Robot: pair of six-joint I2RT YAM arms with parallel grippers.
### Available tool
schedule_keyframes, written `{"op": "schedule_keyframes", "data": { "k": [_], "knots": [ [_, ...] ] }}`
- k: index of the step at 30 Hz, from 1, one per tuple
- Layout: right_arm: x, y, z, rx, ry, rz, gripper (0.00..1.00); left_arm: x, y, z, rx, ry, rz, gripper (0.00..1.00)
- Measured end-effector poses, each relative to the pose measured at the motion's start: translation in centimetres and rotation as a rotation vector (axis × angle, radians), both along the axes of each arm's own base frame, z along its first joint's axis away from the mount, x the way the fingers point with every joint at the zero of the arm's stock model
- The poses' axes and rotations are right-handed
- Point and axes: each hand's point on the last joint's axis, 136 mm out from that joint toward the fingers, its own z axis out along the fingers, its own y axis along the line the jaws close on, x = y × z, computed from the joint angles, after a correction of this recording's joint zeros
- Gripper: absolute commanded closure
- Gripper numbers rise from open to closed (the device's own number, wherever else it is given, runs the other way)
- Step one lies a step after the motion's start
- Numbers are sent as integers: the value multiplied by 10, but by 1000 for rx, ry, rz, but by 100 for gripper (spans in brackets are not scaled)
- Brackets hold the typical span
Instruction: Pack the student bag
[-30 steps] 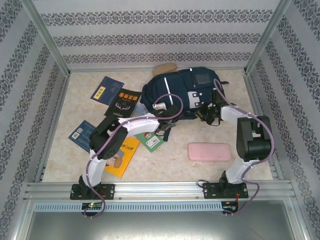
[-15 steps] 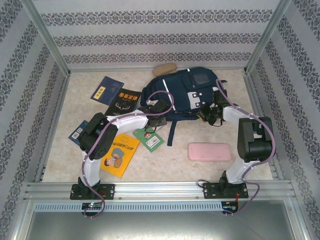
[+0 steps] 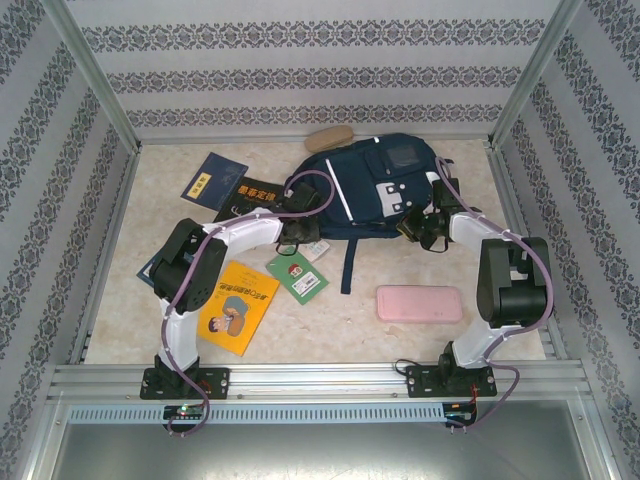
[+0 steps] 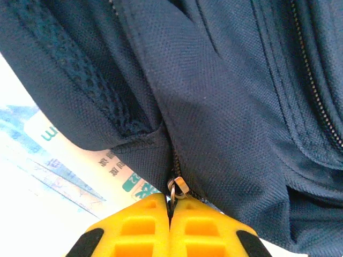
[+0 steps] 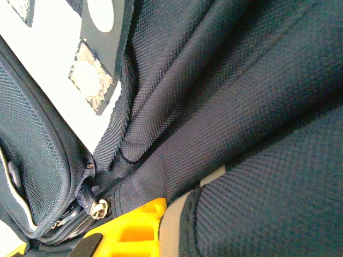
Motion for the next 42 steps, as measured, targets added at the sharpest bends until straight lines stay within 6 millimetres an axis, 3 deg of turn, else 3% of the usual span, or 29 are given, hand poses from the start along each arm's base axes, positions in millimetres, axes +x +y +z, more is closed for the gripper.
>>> {"op": "schedule_keyframes", "data": {
  "k": [4, 5, 7, 8, 10, 14, 18, 21, 28, 31, 36, 39, 41, 42],
  "knots": [
    [2, -16, 2, -25, 4, -27, 100, -12, -19, 0, 4, -1, -115, 100],
    [4, -22, 3, -33, 4, -39, 90, -16, -25, 1, -1, 2, -141, 100],
    [11, -40, 8, -54, 6, -78, 57, -28, -44, 2, -27, 8, -208, 100],
    [15, -49, 11, -72, -3, -100, 48, -33, -52, 4, -38, 11, -233, 100],
    [24, -68, 19, -104, -32, -138, 38, -45, -71, 8, -60, 18, -289, 100],
    [26, -82, 29, -137, -59, -179, 34, -63, -108, 24, -103, 17, -379, 100],
    [6, -75, 39, -142, -82, -182, 34, -75, -139, 34, -155, 21, -449, 100],
    [-18, -58, 41, -126, -82, -166, 34, -81, -150, 32, -174, 39, -478, 100],
    [-72, 4, 5, -46, 12, -89, 33, -89, -152, 24, -177, 78, -507, 100],
    [-79, 27, -5, -13, 42, -68, 35, -90, -152, 24, -177, 83, -522, 100],
    [-67, 49, -14, 11, 40, -44, 55, -93, -150, 23, -169, 94, -528, 100],
    [-62, 56, -19, 10, 47, -36, 73, -92, -147, 21, -154, 98, -522, 100],
    [-58, 57, -18, 7, 40, -37, 94, -91, -144, 20, -143, 102, -515, 100],
    [-58, 57, -17, 2, 39, -37, 100, -91, -143, 20, -138, 101, -512, 100]
  ]
}}
